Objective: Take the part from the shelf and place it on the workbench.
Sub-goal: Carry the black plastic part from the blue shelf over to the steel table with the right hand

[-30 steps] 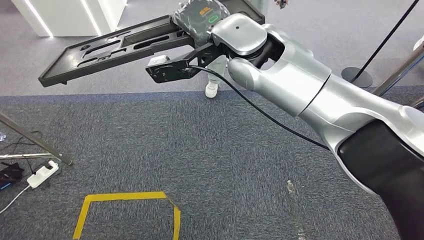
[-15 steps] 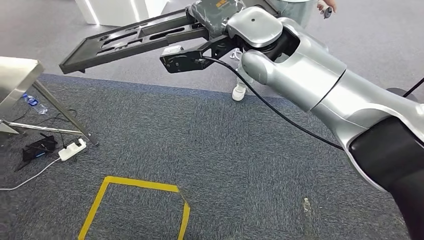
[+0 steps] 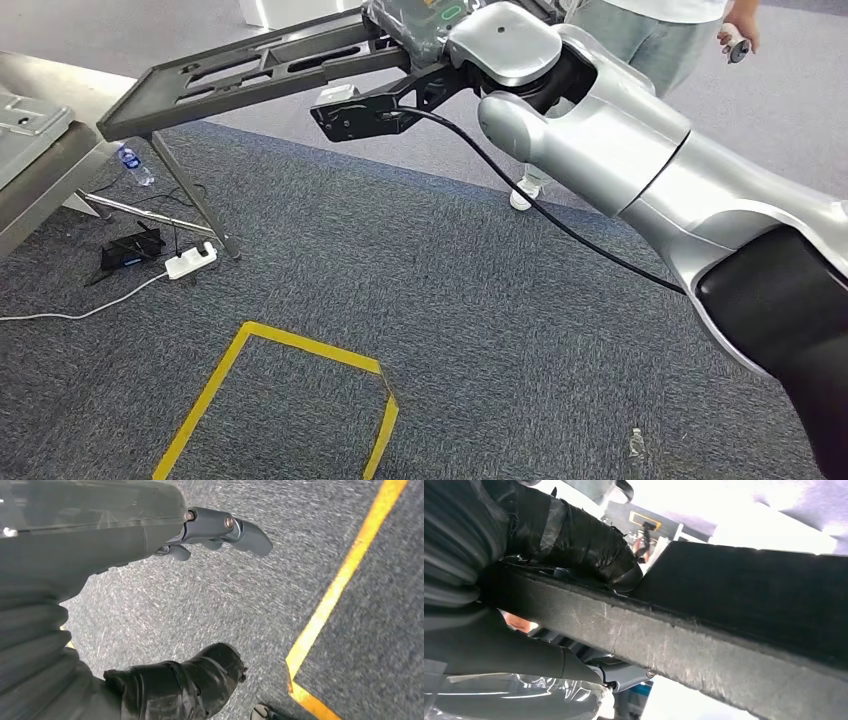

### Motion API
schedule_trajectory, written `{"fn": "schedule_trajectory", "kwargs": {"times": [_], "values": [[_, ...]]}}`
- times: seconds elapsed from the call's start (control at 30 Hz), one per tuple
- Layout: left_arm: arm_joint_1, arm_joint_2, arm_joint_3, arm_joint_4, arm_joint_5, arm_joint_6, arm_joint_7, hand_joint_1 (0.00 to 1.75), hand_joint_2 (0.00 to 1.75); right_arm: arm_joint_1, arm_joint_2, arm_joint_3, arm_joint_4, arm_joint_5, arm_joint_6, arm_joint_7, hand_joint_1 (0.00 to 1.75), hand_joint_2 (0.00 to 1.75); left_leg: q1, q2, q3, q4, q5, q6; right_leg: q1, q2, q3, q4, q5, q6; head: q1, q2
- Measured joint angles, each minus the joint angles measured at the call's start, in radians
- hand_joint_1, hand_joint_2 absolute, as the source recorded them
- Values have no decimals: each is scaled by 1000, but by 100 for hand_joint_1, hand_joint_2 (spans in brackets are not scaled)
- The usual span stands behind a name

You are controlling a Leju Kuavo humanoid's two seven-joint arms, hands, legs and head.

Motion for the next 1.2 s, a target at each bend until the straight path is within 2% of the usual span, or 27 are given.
{"fn": "schedule_trajectory", "kwargs": {"times": [0.03,0.1,0.17,0.2,0.23,0.27,0.33,0.4,0.47,0.5,0.53,0.57,0.6,0.63,0.67,0.7,0.73,0.77,0.83,0.9,0.97,1.0,1.03,1.07,1.13,1.17,1.2], "values": [[0,0,0,0,-1,0,3,0,175,-1,0,0,0,0,0,-1,175,175,3,-9,3,-4,2,6,-2,19,-9,21,-16,5,1,0],[0,1,0,0,-2,1,10,0,175,-2,0,0,1,0,1,-1,175,175,6,-28,5,-8,5,14,-7,73,-57,126,-71,10,5,0],[-3,1,0,0,-1,0,15,0,175,1,0,0,1,0,2,-2,175,175,7,-49,4,-6,5,18,-8,96,-123,253,-117,11,8,0],[-3,1,0,0,-1,0,17,0,175,4,0,0,2,-1,3,-4,175,175,7,-63,3,-5,5,18,-9,98,-140,280,-115,12,8,0],[-3,1,0,0,0,-1,19,0,175,6,0,0,2,-1,3,-5,175,175,7,-77,3,-2,5,18,-10,100,-139,269,-96,11,8,0],[-3,1,0,0,1,-2,21,0,175,7,1,0,3,-2,3,-7,175,175,8,-91,3,0,4,17,-12,105,-120,222,-61,9,8,0],[-4,1,1,0,1,-1,25,0,175,5,3,0,5,-2,3,-8,175,175,9,-118,-1,7,2,12,-20,145,-61,88,3,6,8,0],[-4,1,1,0,1,7,25,0,175,2,6,0,6,-3,4,-9,175,175,12,-142,-10,11,3,1,-23,177,-27,16,22,4,7,0],[-2,2,1,0,3,17,24,0,175,3,10,0,8,-5,4,-10,175,175,18,-168,-16,5,10,-15,-21,162,-21,6,22,-2,8,0],[1,2,1,0,4,20,24,0,175,3,13,0,8,-5,5,-10,175,175,20,-164,-19,6,9,-20,-20,149,-17,-1,25,-8,8,0],[3,3,1,0,6,22,23,0,175,3,16,0,8,-5,5,-10,175,175,18,-145,-26,19,1,-25,-21,136,-13,-8,28,-15,5,0],[4,4,1,1,7,24,22,0,175,2,18,0,8,-5,5,-9,175,175,16,-115,-42,50,-18,-29,-22,122,-9,-15,31,-20,3,0],[3,5,1,1,9,26,22,0,175,2,19,0,8,-5,6,-8,175,175,15,-79,-66,102,-45,-33,-21,110,-7,-18,32,-24,0,0],[2,7,1,1,9,27,21,0,175,3,20,1,8,-5,6,-7,175,175,15,-55,-96,165,-74,-36,-19,97,-6,-19,32,-26,-2,0],[0,8,1,1,10,27,20,0,175,5,20,1,9,-5,6,-5,175,175,16,-42,-124,224,-96,-38,-18,85,-6,-19,32,-28,-3,0],[0,7,1,1,10,27,20,0,175,8,20,1,9,-5,8,-5,175,175,17,-36,-142,259,-102,-40,-17,73,-6,-18,30,-28,-3,0],[1,7,1,1,10,27,20,0,175,11,20,2,9,-5,9,-5,175,175,18,-32,-141,259,-93,-40,-16,61,-6,-18,29,-28,-3,0],[1,8,1,1,9,28,20,0,175,13,20,2,9,-5,11,-5,175,175,18,-28,-120,219,-67,-39,-15,50,-6,-17,27,-27,-3,0],[1,9,1,1,9,29,21,0,175,13,19,2,9,-4,13,-6,175,175,11,1,-46,84,-14,-33,-11,31,-4,-14,21,-21,-3,0],[-1,10,1,1,8,29,26,0,175,12,19,2,9,-2,16,-4,175,175,0,20,-4,4,5,-21,-5,13,-2,-12,15,-13,-2,0],[0,10,1,1,8,29,30,0,175,12,21,2,8,-3,18,-3,175,175,-3,6,-3,-3,3,-8,-2,-3,2,-14,12,-5,0,0],[1,10,1,1,8,29,31,0,175,12,22,2,8,-3,18,-3,175,175,0,-3,0,-6,4,-4,-3,-3,4,-12,7,1,1,0],[2,10,1,1,8,29,32,0,175,11,23,2,7,-3,19,-3,175,175,3,-12,4,-9,5,2,-5,9,1,1,-4,6,1,0],[2,11,1,1,8,29,32,0,175,10,24,2,6,-3,19,-2,175,175,6,-21,8,-13,7,8,-7,30,-11,33,-24,10,2,0],[-1,11,2,1,8,29,32,0,175,11,23,2,6,-5,20,0,175,175,8,-39,11,-15,7,17,-11,79,-69,153,-78,13,4,0],[-3,10,3,1,8,29,33,0,175,14,23,2,6,-6,20,1,175,175,8,-49,11,-13,6,19,-11,90,-105,219,-100,14,6,0],[-4,10,6,1,8,28,33,0,175,17,22,2,6,-7,20,2,175,175,7,-61,11,-12,6,20,-11,95,-131,263,-108,15,6,0]]}}
